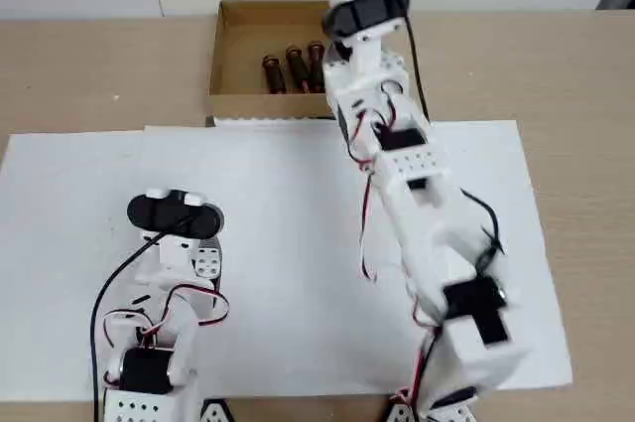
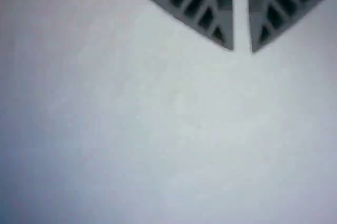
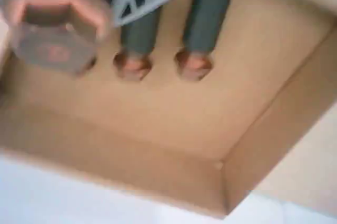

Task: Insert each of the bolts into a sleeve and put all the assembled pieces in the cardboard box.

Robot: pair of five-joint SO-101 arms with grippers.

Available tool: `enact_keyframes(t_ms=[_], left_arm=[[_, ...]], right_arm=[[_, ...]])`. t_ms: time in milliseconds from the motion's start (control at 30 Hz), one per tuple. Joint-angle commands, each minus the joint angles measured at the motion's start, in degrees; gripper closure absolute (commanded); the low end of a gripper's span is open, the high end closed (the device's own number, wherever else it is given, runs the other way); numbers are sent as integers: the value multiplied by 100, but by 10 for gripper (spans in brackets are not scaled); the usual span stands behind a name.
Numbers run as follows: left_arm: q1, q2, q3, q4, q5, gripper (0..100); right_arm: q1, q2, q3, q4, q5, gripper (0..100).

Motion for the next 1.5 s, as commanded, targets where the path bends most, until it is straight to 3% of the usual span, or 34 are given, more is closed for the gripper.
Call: enact_keyframes(t_ms=[0,300,533,767,1367,1467], left_arm=[[0,-62,-40,18,-9,994],[0,-62,-40,18,-9,994],[0,-62,-40,18,-9,994],[0,-62,-40,18,-9,994],[0,-62,-40,18,-9,994],[0,-62,-40,18,-9,994]], right_arm=[[-198,646,-1240,-233,510,995],[-418,2536,-3121,-233,1240,995],[-426,3389,-3886,-180,1275,988],[-435,3512,-3903,-4,1275,808],[-426,2985,-3903,48,1275,844],[-426,2703,-3903,462,1275,911]])
